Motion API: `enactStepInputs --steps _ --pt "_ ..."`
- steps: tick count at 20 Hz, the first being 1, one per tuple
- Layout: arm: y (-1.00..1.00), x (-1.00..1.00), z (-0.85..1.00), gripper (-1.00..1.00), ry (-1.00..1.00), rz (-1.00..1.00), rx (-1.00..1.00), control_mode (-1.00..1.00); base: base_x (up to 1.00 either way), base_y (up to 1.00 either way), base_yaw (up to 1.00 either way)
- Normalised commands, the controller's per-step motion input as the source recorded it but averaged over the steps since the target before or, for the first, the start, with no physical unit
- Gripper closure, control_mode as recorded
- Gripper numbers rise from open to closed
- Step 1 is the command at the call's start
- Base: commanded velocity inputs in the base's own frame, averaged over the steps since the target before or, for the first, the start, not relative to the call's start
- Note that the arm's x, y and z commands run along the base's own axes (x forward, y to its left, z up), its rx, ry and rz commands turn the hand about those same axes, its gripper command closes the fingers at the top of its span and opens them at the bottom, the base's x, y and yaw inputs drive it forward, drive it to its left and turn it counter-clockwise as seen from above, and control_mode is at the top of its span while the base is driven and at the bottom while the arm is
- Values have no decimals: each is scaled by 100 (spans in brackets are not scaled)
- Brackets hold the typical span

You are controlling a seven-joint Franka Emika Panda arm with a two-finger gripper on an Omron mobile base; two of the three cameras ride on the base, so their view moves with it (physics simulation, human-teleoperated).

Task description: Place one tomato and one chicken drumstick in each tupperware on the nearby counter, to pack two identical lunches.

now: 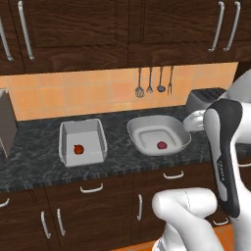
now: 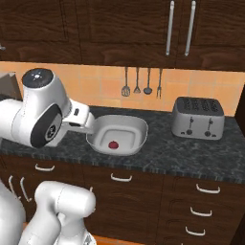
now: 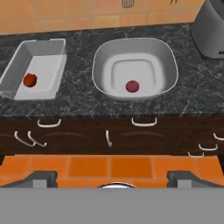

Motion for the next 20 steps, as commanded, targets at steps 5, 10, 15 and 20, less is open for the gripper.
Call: enactStepInputs --steps 5,10,15,20 --pt "20 -74 70 -100 0 2 0 -100 0 0 0" --pt "11 -33 30 -100 0 2 0 -100 0 0 0" --pt "2 -32 3 -100 1 -2 -2 -100 0 0 0" --pt "11 -20 -15 -100 -2 -11 -15 -100 0 0 0"
